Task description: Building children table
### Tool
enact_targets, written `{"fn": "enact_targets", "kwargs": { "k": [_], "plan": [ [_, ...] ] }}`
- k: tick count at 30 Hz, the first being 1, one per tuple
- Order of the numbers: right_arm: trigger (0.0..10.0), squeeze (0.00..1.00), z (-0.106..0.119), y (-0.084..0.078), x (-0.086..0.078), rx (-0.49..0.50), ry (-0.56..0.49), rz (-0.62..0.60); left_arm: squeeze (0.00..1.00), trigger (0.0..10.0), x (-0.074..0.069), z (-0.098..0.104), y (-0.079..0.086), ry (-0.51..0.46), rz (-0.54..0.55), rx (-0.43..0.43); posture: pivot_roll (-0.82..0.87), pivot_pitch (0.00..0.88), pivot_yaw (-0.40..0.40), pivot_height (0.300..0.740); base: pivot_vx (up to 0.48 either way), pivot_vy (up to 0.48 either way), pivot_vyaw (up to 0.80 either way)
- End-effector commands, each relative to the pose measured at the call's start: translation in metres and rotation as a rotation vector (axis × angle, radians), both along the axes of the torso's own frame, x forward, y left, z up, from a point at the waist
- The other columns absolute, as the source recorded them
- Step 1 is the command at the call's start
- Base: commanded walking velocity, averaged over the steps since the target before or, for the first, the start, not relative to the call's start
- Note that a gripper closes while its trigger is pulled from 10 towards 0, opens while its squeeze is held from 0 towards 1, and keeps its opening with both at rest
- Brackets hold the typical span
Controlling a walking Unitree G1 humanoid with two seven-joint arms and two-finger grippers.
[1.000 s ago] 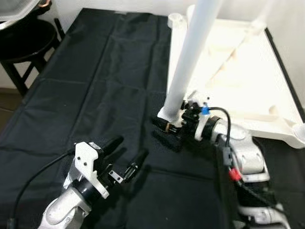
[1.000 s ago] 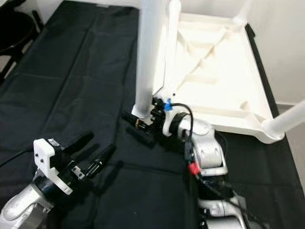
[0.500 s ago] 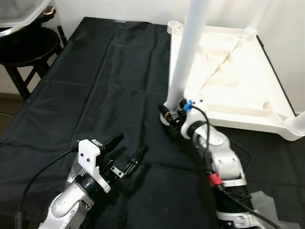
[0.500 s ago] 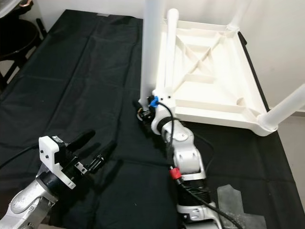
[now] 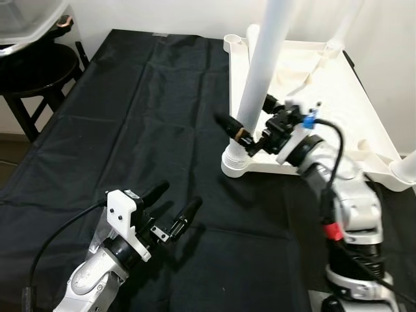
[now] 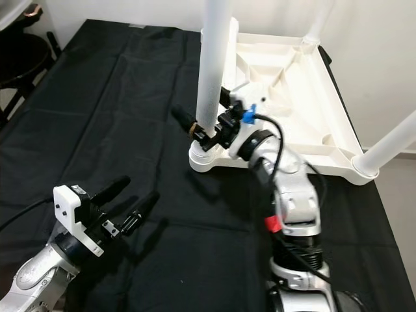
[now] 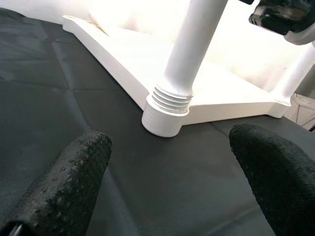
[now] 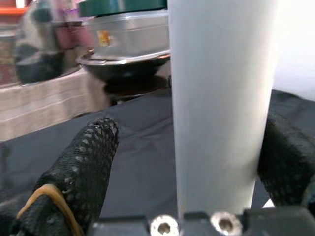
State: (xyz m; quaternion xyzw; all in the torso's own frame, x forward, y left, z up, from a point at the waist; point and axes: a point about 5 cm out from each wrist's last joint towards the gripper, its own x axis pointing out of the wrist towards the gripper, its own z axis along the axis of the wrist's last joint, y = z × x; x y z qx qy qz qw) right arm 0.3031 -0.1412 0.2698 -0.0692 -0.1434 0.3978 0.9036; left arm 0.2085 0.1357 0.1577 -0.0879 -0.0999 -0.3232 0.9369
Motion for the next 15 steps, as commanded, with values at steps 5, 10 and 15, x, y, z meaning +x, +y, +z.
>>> {"fn": "enact_targets", "kwargs": {
  "k": [5, 10, 15],
  "plan": [
    [10.0, 1.0, 0.017, -0.017, -0.006, 0.129, -0.038, 0.03, 0.0, 10.0, -0.001, -0.007, 0.001, 0.022, 0.005, 0.013, 0.0, 0.164, -0.061, 0.74, 0.0, 0.0, 0.0],
    [10.0, 0.0, 0.027, -0.035, -0.022, 0.384, 0.003, 0.137, 0.0, 10.0, 0.0, -0.008, 0.004, 0.025, 0.007, 0.016, -0.01, 0.157, -0.043, 0.74, 0.0, 0.0, 0.0],
    [0.0, 0.0, 0.055, -0.05, -0.063, 0.722, -0.041, 0.433, 0.0, 10.0, 0.006, -0.011, 0.008, 0.034, 0.008, 0.018, -0.03, 0.144, -0.023, 0.74, 0.0, 0.0, 0.0]
  ]
}}
